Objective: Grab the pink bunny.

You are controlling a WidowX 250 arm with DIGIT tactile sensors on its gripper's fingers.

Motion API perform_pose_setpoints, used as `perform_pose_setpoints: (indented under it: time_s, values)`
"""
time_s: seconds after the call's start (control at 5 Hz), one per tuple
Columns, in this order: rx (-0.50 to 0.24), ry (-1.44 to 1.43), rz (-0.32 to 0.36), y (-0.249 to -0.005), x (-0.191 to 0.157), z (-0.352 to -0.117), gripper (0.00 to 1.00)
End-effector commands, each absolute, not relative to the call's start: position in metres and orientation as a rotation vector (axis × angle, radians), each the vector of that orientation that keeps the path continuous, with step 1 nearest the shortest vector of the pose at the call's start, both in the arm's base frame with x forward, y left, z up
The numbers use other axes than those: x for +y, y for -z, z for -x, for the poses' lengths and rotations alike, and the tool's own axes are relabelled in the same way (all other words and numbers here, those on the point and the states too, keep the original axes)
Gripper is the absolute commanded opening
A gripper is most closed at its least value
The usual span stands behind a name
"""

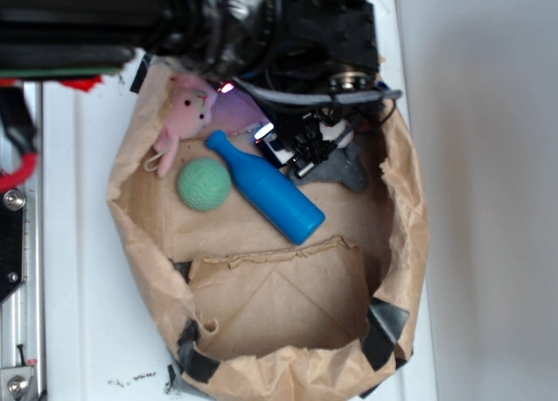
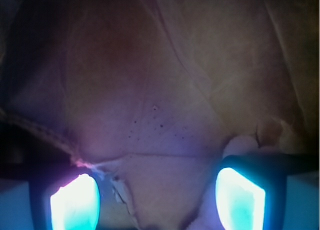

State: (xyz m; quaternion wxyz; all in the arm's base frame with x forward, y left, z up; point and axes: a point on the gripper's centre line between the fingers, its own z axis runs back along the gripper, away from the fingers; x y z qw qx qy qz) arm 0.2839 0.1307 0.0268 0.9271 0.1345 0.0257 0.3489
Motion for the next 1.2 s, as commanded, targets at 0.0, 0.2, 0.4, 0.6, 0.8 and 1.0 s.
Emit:
perform_pose_setpoints:
  time_s: [0.0,0.2,0.4,0.6,0.8,1.0]
  values:
    - [0.037,-0.753,-0.249,-0.038,0.122,-0.281,1.00]
    - [0.081,-0.818,-0.178,-0.057,0.121,-0.269,1.00]
    - [0.143,-0.933,-0.156,-0.068,0.115,-0.254,1.00]
    - [0.140,-0.958,-0.132,-0.072,0.108,-0.238,1.00]
    - [0.127,-0.995,-0.146,-0.071,0.099,-0.225,1.00]
    - [0.108,-1.054,-0.216,-0.065,0.096,-0.219,1.00]
